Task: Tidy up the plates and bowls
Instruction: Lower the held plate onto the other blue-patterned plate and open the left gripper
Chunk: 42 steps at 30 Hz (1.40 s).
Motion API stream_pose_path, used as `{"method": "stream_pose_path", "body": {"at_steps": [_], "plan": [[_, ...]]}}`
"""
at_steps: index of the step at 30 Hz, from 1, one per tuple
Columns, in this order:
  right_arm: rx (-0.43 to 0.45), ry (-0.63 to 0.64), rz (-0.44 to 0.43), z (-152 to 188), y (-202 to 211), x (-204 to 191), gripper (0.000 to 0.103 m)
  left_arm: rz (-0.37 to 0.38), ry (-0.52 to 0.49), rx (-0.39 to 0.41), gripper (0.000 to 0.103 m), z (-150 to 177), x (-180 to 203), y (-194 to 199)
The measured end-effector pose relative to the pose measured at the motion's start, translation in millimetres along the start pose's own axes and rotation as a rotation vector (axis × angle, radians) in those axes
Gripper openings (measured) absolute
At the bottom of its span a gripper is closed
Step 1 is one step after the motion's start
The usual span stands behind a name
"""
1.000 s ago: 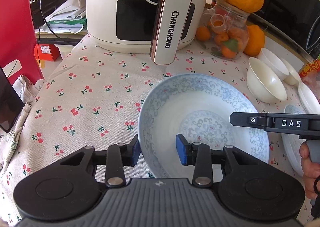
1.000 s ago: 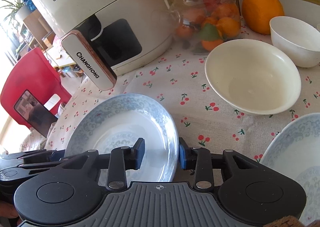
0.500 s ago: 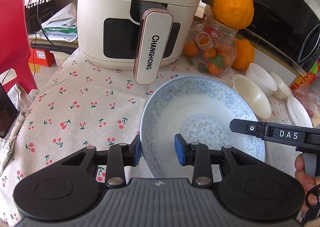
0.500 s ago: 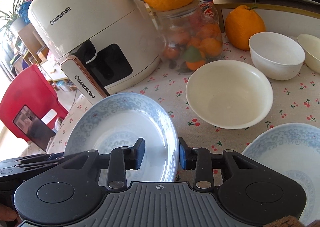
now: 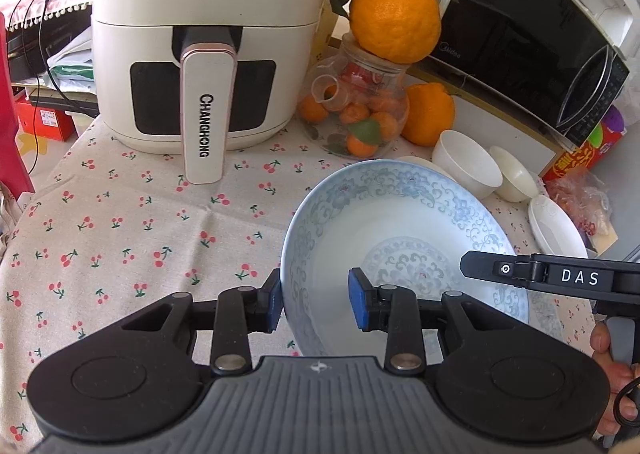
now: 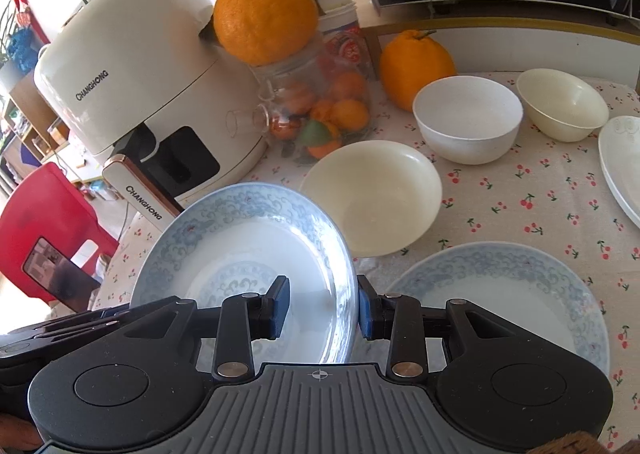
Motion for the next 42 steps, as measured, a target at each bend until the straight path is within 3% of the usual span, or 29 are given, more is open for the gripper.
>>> {"method": "stream_pose_path", "body": {"at_steps": [19, 42], "plan": [[-0.002, -0.107, 0.103, 18.4, 44.0, 94.3, 0.034, 0.088, -0.102, -0.064, 0.029, 19.8, 83.4, -31.4], [-0.085, -0.100, 0.206, 46.7, 34.3, 133.6, 0.034, 0.038, -0.209, -0.109, 0.030, 43.8, 113.0, -62.7]]}}
Point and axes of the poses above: each gripper's, at about its wrist camera, not at the fingertips, and y roughly against the way its jaws point, x to its right, z to its underside, the point moved 7 cm from there along -y, roughly the way its jaws point, and after that the axes turned 7 degrees about z, right-handed, at the moved point
